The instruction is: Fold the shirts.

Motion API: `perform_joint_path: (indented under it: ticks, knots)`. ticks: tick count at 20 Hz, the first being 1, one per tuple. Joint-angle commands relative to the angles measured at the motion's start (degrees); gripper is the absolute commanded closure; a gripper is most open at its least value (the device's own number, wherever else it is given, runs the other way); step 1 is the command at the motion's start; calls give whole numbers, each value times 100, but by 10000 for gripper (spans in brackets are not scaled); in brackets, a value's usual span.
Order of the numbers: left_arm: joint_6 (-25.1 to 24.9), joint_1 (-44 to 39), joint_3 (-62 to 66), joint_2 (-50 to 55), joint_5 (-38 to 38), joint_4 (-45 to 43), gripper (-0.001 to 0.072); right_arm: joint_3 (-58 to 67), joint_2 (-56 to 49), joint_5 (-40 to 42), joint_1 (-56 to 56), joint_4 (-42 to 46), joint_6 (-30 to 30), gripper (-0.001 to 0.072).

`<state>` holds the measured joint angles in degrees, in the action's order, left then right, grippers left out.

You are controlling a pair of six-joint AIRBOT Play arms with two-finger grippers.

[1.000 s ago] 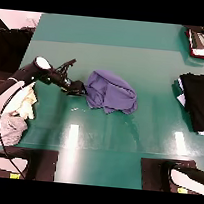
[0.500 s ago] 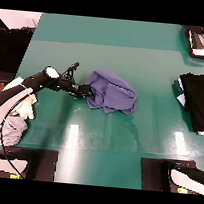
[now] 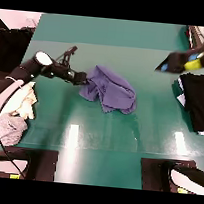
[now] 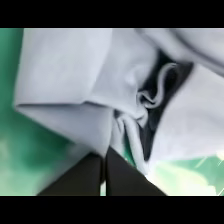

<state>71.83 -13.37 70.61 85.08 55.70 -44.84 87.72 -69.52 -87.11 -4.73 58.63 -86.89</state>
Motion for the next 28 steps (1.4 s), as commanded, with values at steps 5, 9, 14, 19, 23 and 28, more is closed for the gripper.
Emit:
perform_joint_path:
  ticks: [5,9,14,19,23,28]
  knots:
    - [-28,116,444,-413,433,-577,682,-2833,-138,1899,-1040,-459,-4,109]
    - [-28,116,444,-413,619,-621,682,-2968,-490,2732,-1410,-459,-4,343]
    - [-28,118,472,-444,809,-710,682,-2968,-212,3145,-1294,-278,4,696]
    - [-28,590,1788,-1128,1462,-1515,683,-2162,1086,2205,-345,977,-4,697]
    - [-35,828,3377,-1827,2127,-1788,683,-817,1897,1709,769,1180,0,698]
    - [-7,828,4730,-2542,2771,-1788,682,330,2420,953,1392,1185,0,697]
